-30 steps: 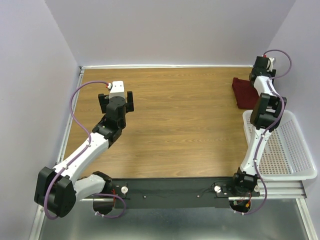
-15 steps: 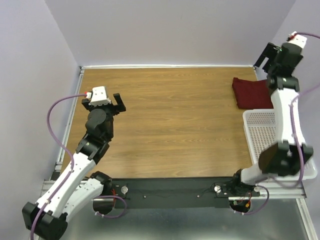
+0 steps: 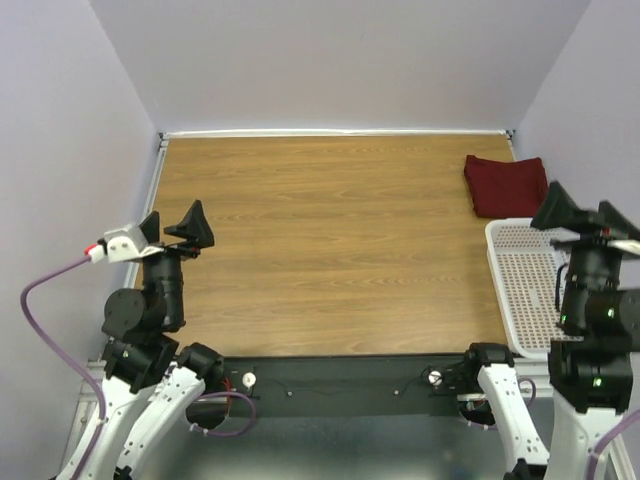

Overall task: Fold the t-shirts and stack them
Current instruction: Reset both grippers

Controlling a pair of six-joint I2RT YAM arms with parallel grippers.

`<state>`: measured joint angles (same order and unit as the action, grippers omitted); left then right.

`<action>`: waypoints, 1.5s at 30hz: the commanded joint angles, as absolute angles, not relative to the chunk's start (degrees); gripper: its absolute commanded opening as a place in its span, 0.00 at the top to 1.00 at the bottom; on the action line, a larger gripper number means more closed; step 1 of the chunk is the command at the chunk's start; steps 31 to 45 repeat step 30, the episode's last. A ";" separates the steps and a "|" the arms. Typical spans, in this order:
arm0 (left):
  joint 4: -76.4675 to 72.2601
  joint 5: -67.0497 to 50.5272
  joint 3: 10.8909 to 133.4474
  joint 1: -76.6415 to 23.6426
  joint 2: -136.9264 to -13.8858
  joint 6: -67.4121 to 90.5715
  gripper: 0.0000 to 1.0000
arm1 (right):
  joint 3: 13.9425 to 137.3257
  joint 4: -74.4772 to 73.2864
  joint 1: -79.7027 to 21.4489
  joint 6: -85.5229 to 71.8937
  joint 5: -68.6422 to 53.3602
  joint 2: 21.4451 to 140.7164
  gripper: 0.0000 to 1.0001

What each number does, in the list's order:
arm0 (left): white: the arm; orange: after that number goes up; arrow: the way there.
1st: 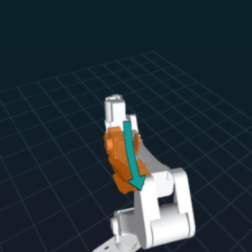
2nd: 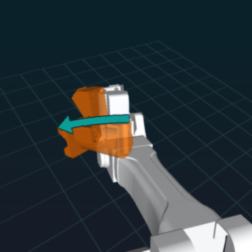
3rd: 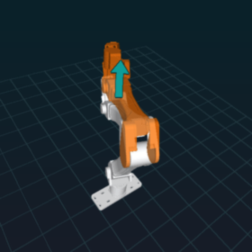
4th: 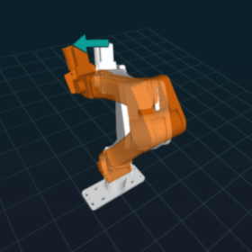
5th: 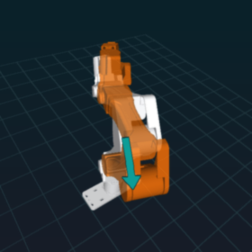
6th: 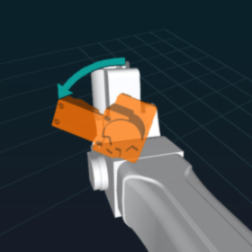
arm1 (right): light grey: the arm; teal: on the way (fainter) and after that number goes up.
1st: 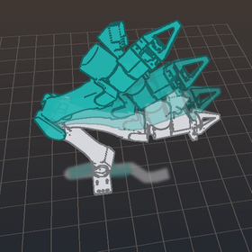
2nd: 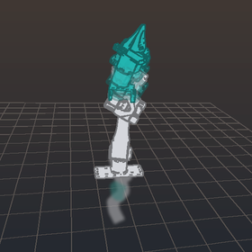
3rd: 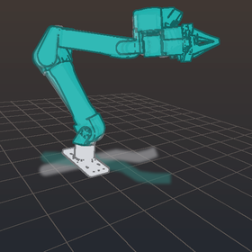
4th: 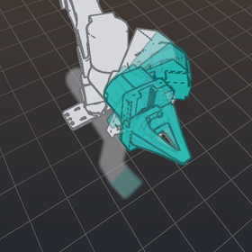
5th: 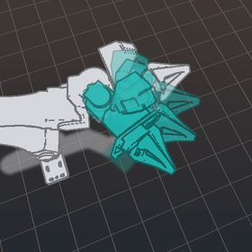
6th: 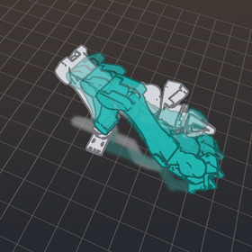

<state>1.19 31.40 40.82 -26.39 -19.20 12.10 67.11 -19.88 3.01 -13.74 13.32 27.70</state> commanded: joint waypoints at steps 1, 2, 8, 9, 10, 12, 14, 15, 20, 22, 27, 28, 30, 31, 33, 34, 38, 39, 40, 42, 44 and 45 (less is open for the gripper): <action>5.18 31.29 40.61 -26.63 -14.87 15.29 0.02 | 60.66 -22.76 2.11 -12.31 16.44 20.58 0.00; 5.53 31.38 40.43 -26.63 -14.42 16.08 0.02 | 59.69 -22.76 1.94 -11.26 15.91 19.17 0.00; 8.17 31.20 37.62 -26.63 -11.87 19.24 0.02 | 55.29 -22.85 0.70 -10.37 12.48 17.22 0.00; 8.52 30.94 36.75 -26.72 -11.60 20.03 0.02 | 54.59 -22.76 0.36 -10.72 12.22 17.40 0.00; 8.79 30.85 36.30 -26.63 -10.99 20.56 0.02 | 54.06 -22.76 0.18 -11.07 12.30 17.40 0.00; 9.05 31.37 34.73 -26.72 -10.37 21.96 0.02 | 51.87 -22.41 0.18 -11.60 12.39 16.79 0.00; 9.05 32.34 33.23 -26.63 -9.41 22.85 0.02 | 50.81 -22.32 0.09 -11.43 12.48 16.00 0.00; 8.70 32.95 32.70 -26.63 -9.14 23.20 0.02 | 50.02 -22.32 -1.13 -11.34 12.48 15.74 0.00; 5.46 34.63 29.54 -26.63 -8.79 23.55 0.02 | 50.10 -22.32 -2.37 -9.32 13.01 16.08 0.00; 4.66 34.80 29.18 -26.63 -9.57 23.47 0.02 | 50.10 -22.32 -2.72 -9.05 13.88 16.17 0.00; 3.87 34.63 29.53 -26.63 -12.13 22.85 0.02 | 49.66 -22.32 -2.64 -8.88 13.71 16.17 0.00; 3.69 34.54 29.53 -26.63 -12.74 22.85 0.02 | 49.66 -22.32 -2.64 -8.96 13.62 16.35 0.00; 2.73 34.54 29.53 -26.72 -13.18 22.50 0.02 | 49.75 -22.24 -2.72 -8.88 13.45 17.48 0.00; 2.73 34.54 29.53 -26.72 -13.18 22.50 0.02 | 49.75 -22.24 -2.72 -8.88 13.45 17.48 0.00; 2.73 34.54 29.53 -26.72 -13.18 22.50 0.02 | 49.75 -22.24 -2.72 -8.88 13.45 17.48 0.00; 2.73 34.54 29.53 -26.72 -13.18 22.50 0.02 | 49.75 -22.24 -2.72 -8.88 13.45 17.48 0.00; 2.73 34.54 29.53 -26.72 -13.18 22.50 0.02 | 49.75 -22.24 -2.72 -8.88 13.45 17.48 0.00; 2.73 34.54 29.53 -26.72 -13.18 22.50 0.02 | 49.75 -22.24 -2.72 -8.88 13.45 17.48 0.00; 2.73 34.54 29.53 -26.72 -13.18 22.50 0.02 | 49.75 -22.24 -2.72 -8.88 13.45 17.48 0.00; 2.73 34.54 29.53 -26.72 -13.18 22.50 0.02 | 49.75 -22.24 -2.72 -8.88 13.45 17.48 0.00; 2.73 34.54 29.53 -26.72 -13.18 22.50 0.02 | 49.75 -22.24 -2.72 -8.88 13.45 17.48 0.00; 2.73 34.54 29.53 -26.72 -13.18 22.50 0.02 | 49.75 -22.24 -2.72 -8.88 13.45 17.48 0.00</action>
